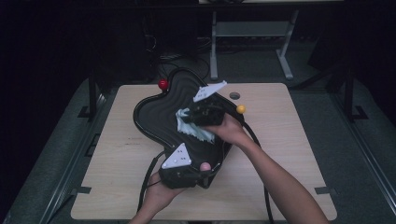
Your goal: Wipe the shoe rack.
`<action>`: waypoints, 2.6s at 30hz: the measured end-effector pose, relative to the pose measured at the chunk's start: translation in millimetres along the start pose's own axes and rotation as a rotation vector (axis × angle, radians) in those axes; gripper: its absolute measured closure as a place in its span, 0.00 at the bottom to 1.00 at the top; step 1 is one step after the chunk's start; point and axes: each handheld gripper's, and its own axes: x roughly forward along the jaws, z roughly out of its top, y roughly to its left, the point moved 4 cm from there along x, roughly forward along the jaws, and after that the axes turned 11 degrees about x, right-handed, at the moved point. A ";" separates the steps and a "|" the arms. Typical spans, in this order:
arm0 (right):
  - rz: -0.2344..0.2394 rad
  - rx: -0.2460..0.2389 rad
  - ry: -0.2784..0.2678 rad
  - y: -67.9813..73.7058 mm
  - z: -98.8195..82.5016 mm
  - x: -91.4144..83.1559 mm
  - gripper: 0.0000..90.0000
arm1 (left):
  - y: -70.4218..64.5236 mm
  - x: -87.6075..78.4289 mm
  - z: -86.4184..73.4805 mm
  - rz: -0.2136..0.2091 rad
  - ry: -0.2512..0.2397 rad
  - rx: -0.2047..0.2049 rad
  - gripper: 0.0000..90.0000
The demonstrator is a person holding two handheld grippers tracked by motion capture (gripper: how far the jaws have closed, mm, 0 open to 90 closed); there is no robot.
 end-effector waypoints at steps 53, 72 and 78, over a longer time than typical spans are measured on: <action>-0.062 0.086 0.021 -37.0 -52.2 -37.9 0.86 | -3.9 -5.1 -3.2 0.004 -0.006 -0.012 0.67; 0.018 0.006 0.017 -19.6 0.2 -4.1 0.85 | -4.0 -8.8 -4.7 -0.004 -0.003 -0.010 0.67; -0.002 -0.005 0.023 -17.1 14.8 2.9 0.85 | -4.5 -9.9 -5.3 -0.002 -0.003 -0.010 0.67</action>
